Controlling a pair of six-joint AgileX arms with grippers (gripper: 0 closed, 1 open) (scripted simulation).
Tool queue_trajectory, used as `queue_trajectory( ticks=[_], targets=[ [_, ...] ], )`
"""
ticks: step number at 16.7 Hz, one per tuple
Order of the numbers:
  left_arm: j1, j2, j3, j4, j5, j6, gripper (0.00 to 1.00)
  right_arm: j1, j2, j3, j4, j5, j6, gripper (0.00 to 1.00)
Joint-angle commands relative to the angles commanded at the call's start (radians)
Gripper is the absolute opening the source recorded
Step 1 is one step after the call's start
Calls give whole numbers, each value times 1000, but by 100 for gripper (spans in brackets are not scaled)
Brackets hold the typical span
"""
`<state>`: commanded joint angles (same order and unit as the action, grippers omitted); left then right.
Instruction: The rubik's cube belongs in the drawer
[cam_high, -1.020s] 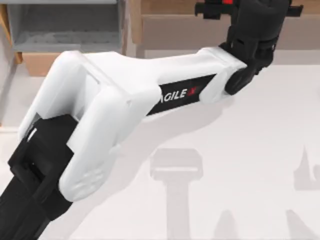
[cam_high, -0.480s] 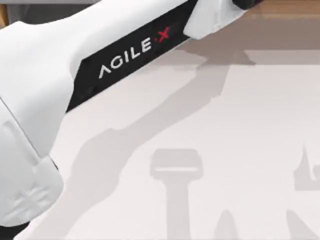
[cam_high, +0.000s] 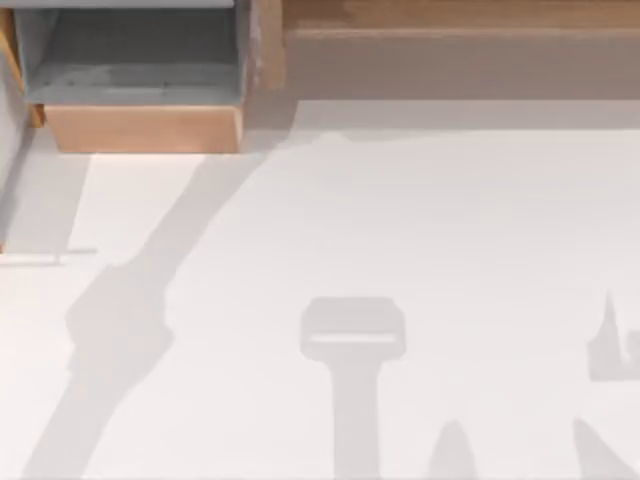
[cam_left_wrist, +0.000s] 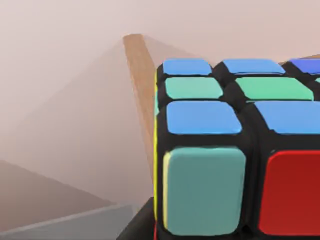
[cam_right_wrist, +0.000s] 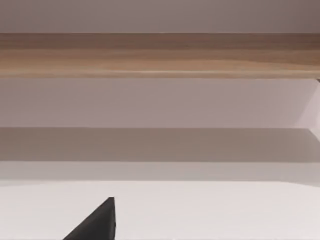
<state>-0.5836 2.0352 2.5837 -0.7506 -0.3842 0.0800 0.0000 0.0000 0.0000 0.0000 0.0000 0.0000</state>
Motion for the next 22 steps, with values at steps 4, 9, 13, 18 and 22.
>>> queue_trajectory(
  ticks=[4, 9, 13, 18, 22],
  targets=[
    [234, 14, 134, -333, 85, 51, 0, 0, 0, 0, 0, 0, 0, 100],
    [533, 149, 254, -668, 192, 125, 0, 0, 0, 0, 0, 0, 0, 100],
    [736, 345, 307, -837, 277, 184, 0, 0, 0, 0, 0, 0, 0, 100],
    [882, 614, 329, -929, 367, 249, 0, 0, 0, 0, 0, 0, 0, 100],
    [913, 734, 326, -955, 400, 280, 0, 0, 0, 0, 0, 0, 0, 100]
  ],
)
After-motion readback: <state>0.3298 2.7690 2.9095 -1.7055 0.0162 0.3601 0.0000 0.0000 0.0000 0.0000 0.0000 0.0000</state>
